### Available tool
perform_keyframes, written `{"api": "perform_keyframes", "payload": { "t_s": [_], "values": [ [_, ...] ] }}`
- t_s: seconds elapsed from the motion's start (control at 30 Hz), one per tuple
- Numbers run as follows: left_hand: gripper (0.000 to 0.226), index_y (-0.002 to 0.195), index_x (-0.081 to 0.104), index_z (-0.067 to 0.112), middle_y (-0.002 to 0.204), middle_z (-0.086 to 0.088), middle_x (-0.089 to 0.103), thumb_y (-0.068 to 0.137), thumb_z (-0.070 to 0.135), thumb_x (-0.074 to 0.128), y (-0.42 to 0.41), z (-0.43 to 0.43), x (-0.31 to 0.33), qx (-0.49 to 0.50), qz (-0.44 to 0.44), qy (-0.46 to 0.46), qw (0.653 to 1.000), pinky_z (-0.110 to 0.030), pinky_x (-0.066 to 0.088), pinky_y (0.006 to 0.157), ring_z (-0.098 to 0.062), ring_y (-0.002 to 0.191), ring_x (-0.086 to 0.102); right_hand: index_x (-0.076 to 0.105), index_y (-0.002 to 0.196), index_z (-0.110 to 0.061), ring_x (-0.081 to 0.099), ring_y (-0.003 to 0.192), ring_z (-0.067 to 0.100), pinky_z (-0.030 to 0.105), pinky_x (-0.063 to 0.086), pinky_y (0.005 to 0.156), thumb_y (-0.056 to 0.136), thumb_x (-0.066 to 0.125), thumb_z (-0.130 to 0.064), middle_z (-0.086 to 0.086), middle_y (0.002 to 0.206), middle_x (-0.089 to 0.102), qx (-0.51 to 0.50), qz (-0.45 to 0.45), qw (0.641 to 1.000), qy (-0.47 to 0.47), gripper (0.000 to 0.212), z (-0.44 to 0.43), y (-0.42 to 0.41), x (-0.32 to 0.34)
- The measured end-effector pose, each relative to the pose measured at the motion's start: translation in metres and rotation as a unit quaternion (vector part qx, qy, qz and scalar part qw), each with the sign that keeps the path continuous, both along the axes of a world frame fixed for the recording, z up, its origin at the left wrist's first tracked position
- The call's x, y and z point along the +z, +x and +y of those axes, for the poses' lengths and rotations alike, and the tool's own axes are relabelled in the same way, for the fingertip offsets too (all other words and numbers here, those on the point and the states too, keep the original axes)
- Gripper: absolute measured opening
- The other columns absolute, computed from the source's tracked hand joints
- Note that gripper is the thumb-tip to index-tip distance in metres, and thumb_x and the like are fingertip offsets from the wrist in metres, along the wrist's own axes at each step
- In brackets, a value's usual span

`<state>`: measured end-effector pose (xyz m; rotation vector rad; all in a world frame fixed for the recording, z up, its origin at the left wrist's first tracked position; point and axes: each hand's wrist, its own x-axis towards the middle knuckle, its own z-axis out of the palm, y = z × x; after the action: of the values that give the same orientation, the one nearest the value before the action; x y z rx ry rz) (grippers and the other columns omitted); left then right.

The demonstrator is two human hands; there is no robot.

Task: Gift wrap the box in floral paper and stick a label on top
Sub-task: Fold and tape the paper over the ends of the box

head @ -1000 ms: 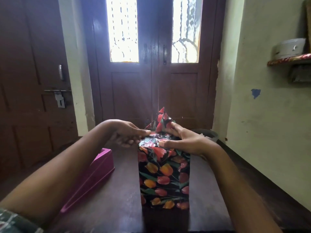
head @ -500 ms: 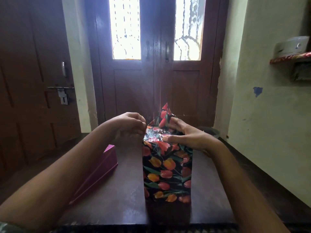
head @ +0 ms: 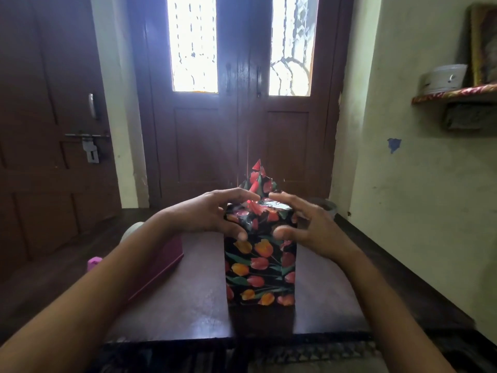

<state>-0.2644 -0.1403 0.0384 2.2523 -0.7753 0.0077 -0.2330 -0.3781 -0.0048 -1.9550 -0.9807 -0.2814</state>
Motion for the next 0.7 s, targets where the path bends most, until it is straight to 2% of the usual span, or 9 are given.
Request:
{"api": "perform_keyframes", "payload": {
  "t_s": [0.07,0.17,0.23,0.3,0.37,0.43,0.5,0.6,0.7],
  "values": [
    [0.072,0.13,0.048,0.034,0.131,0.009,0.052,0.068,0.028,0.083,-0.002,-0.003,-0.002,0.008,-0.047,0.022,0.999,-0.031,0.05,0.095,-0.008,0.118,0.054,0.055,0.126,-0.03,0.046,0.119,-0.008,0.019,0.043,0.098,0.069,0.075,-0.048,-0.019,0.128,0.052,-0.026,-0.059,0.998,-0.011,0.063,0.001,-0.001,-0.008],
    [0.067,0.123,0.055,0.033,0.124,0.01,0.056,0.062,0.051,0.077,-0.006,-0.012,-0.003,0.026,-0.124,0.003,0.992,-0.041,0.046,0.099,-0.01,0.118,0.052,0.066,0.11,-0.026,0.064,0.096,0.0,0.019,0.052,0.081,0.076,0.071,-0.038,-0.013,0.1,0.069,-0.035,-0.056,0.994,0.082,0.036,0.009,-0.003,-0.008],
    [0.062,0.113,0.064,0.03,0.111,0.011,0.059,0.061,0.06,0.072,-0.01,-0.017,0.0,0.064,-0.155,-0.042,0.985,-0.04,0.05,0.091,-0.011,0.105,0.059,0.072,0.098,-0.02,0.068,0.08,0.004,0.019,0.053,0.068,0.079,0.068,-0.028,-0.009,0.085,0.072,-0.043,-0.041,0.991,0.12,0.021,0.014,-0.004,-0.004],
    [0.054,0.103,0.07,0.027,0.094,0.014,0.062,0.062,0.062,0.071,-0.014,-0.021,0.006,0.107,-0.193,-0.064,0.973,-0.032,0.053,0.076,-0.009,0.083,0.062,0.075,0.092,-0.015,0.069,0.074,0.011,0.024,0.055,0.062,0.079,0.068,-0.03,0.0,0.08,0.073,-0.059,-0.048,0.988,0.135,0.022,0.02,-0.002,-0.003],
    [0.037,0.092,0.072,0.031,0.079,0.014,0.066,0.065,0.056,0.073,-0.013,-0.025,0.013,0.13,-0.214,-0.07,0.966,-0.025,0.051,0.065,-0.009,0.071,0.062,0.076,0.09,-0.015,0.069,0.07,0.014,0.031,0.056,0.062,0.075,0.069,-0.04,0.001,0.077,0.073,-0.071,-0.052,0.986,0.143,0.03,0.026,-0.001,-0.001],
    [0.019,0.085,0.07,0.035,0.074,0.014,0.067,0.07,0.044,0.075,-0.011,-0.029,0.02,0.149,-0.214,-0.058,0.964,-0.023,0.051,0.063,-0.007,0.069,0.063,0.075,0.091,-0.018,0.069,0.072,0.013,0.038,0.057,0.066,0.069,0.07,-0.051,-0.001,0.078,0.073,-0.076,-0.047,0.986,0.141,0.04,0.029,0.001,0.0],
    [0.01,0.082,0.072,0.029,0.075,0.006,0.069,0.073,0.03,0.076,-0.008,-0.03,0.027,0.158,-0.205,-0.071,0.963,-0.032,0.055,0.069,-0.014,0.073,0.066,0.072,0.101,-0.023,0.068,0.081,0.009,0.032,0.057,0.07,0.066,0.07,-0.059,-0.006,0.087,0.072,-0.05,-0.024,0.992,0.113,0.05,0.028,0.003,0.002],
    [0.004,0.078,0.071,0.015,0.081,-0.015,0.07,0.078,0.012,0.072,-0.007,-0.03,0.032,0.144,-0.145,-0.176,0.963,-0.035,0.056,0.07,-0.029,0.073,0.066,0.056,0.125,-0.031,0.064,0.099,0.005,0.023,0.053,0.083,0.065,0.071,-0.059,-0.012,0.108,0.067,0.0,0.019,0.998,0.052,0.067,0.025,0.007,0.003],
    [0.005,0.076,0.069,0.011,0.081,-0.024,0.067,0.079,0.007,0.07,-0.005,-0.033,0.03,0.146,-0.11,-0.245,0.952,-0.03,0.052,0.067,-0.026,0.069,0.063,0.063,0.114,-0.026,0.066,0.092,0.004,0.022,0.054,0.081,0.077,0.065,-0.048,-0.01,0.1,0.069,-0.002,-0.016,0.997,0.078,0.043,0.029,0.007,0.002]
  ]
}}
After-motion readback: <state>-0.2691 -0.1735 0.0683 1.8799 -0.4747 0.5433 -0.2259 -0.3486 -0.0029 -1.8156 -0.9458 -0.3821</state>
